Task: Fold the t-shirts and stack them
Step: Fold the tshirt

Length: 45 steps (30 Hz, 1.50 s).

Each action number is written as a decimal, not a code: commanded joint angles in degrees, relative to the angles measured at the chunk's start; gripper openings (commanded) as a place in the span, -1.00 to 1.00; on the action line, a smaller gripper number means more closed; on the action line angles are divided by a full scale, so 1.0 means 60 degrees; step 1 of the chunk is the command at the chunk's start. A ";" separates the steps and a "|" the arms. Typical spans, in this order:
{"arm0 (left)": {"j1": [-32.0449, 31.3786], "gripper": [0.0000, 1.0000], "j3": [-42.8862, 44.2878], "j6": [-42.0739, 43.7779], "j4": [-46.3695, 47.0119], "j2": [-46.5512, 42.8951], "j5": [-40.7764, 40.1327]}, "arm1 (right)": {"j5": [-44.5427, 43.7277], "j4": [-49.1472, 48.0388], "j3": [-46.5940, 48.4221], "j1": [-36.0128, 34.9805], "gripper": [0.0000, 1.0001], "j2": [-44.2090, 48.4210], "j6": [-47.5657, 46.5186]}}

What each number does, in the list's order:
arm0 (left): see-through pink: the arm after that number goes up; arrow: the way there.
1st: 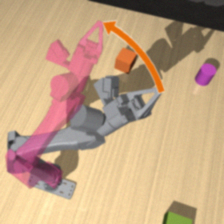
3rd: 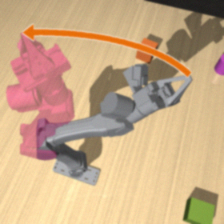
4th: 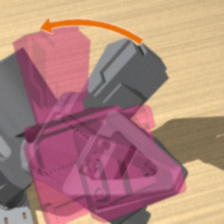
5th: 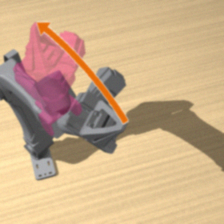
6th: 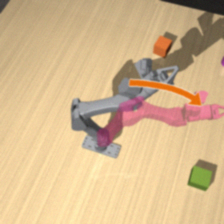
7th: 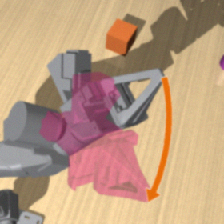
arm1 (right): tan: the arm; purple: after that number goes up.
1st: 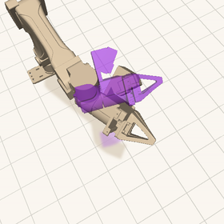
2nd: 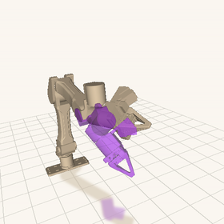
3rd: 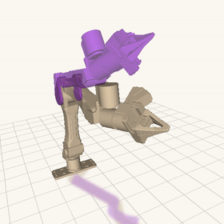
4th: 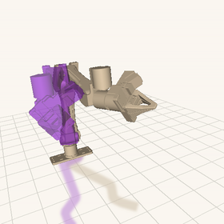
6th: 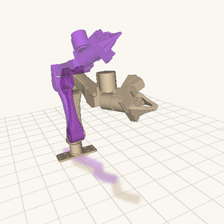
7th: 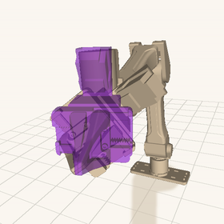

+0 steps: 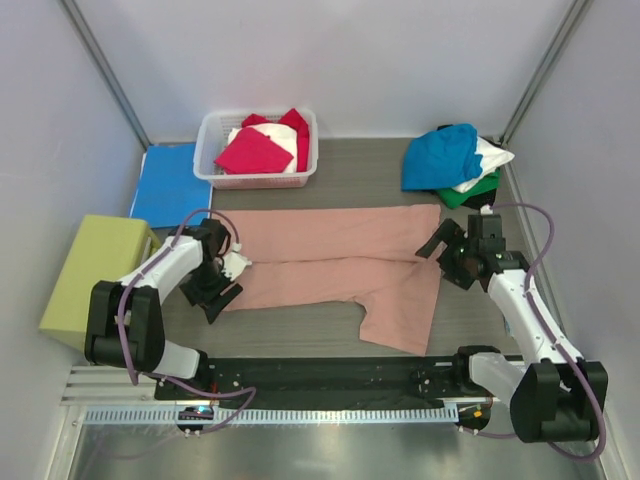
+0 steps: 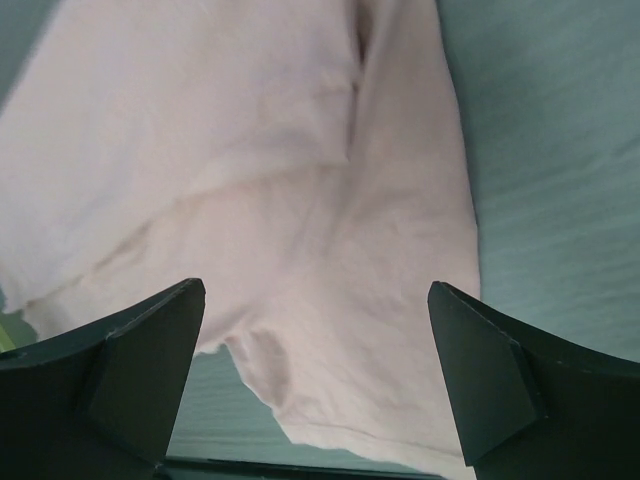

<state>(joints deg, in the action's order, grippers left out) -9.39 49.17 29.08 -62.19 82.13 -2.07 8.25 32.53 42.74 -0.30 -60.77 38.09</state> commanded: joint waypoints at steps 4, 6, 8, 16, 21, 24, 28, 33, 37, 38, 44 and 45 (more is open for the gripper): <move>-0.0149 0.35 0.0053 -0.0159 0.0682 0.0140 -0.0081 | 0.0251 0.1388 -0.1585 -0.0741 0.92 0.1587 0.0654; -0.0164 0.33 0.0038 -0.0276 0.0990 0.0286 -0.0124 | 0.0309 0.1564 -0.2024 -0.0975 0.83 0.2012 0.0844; -0.0164 0.33 0.0038 -0.0305 0.1223 0.0360 -0.0154 | 0.0281 0.1915 -0.2361 -0.1151 0.82 0.2276 0.0976; -0.0164 0.32 0.0140 -0.0847 0.2029 0.0638 -0.0109 | 0.0149 0.2853 -0.2539 -0.1869 0.69 0.3244 0.1299; -0.0164 0.32 0.0316 -0.1213 0.2411 0.0770 -0.0066 | -0.0013 0.3351 -0.2231 -0.2557 0.69 0.3083 0.1532; -0.0164 0.33 0.0448 -0.1404 0.2441 0.0814 0.0154 | -0.0174 0.3703 -0.2026 -0.3230 0.71 0.3141 0.1737; -0.0164 0.33 0.0507 -0.1507 0.2499 0.0829 0.0198 | -0.0510 0.4201 -0.1441 -0.4080 0.73 0.3142 0.2073; -0.0164 0.34 0.0302 -0.1536 0.2572 0.0799 0.0169 | -0.1722 0.4771 -0.0738 -0.5542 0.75 0.2732 0.2412; -0.0164 0.35 0.0097 -0.1463 0.2573 0.0960 0.0052 | -0.2413 0.5182 -0.0006 -0.6439 0.77 0.2103 0.2383; -0.0164 0.34 0.0009 -0.1419 0.2544 0.1004 -0.0007 | -0.2473 0.5270 0.0068 -0.6585 0.77 0.1986 0.2368; -0.0164 0.30 -0.0328 -0.1082 0.2484 0.1195 -0.0446 | -0.2650 0.6148 0.0698 -0.7128 0.80 0.1502 0.2383; -0.0164 0.29 -0.0357 -0.1068 0.2528 0.1195 -0.0490 | -0.2606 0.6353 0.0873 -0.7158 0.81 0.1428 0.2383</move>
<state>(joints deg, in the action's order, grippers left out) -10.13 48.05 21.47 -47.55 89.12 -3.05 -4.93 65.08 43.38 -42.04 -51.51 51.29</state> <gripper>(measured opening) 0.652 0.898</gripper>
